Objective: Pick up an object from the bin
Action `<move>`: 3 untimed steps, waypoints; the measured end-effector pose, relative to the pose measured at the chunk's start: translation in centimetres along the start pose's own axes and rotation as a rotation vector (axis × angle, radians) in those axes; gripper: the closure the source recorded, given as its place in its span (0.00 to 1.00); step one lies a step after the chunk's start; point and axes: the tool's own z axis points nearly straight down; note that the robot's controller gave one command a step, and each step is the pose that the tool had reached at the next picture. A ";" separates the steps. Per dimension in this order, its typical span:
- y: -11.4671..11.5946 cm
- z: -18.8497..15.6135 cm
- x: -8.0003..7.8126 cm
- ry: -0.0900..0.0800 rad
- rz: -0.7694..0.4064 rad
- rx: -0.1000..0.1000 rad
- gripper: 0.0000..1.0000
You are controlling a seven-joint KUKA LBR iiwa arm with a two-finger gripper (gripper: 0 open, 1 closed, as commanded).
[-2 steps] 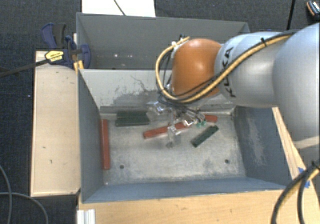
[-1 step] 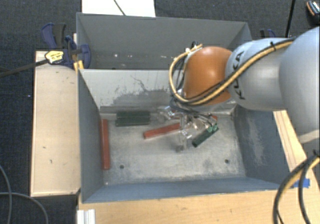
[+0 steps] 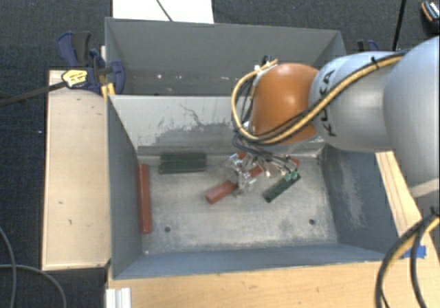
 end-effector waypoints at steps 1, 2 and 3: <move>0.0 0.0 0.0 0.000 0.001 0.000 0.00; 0.0 0.0 0.0 0.001 0.002 0.000 1.00; 4.6 -14.0 0.7 -0.006 -0.353 0.002 1.00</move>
Offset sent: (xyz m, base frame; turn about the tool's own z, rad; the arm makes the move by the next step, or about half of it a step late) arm 0.0000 0.0000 0.0000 0.0000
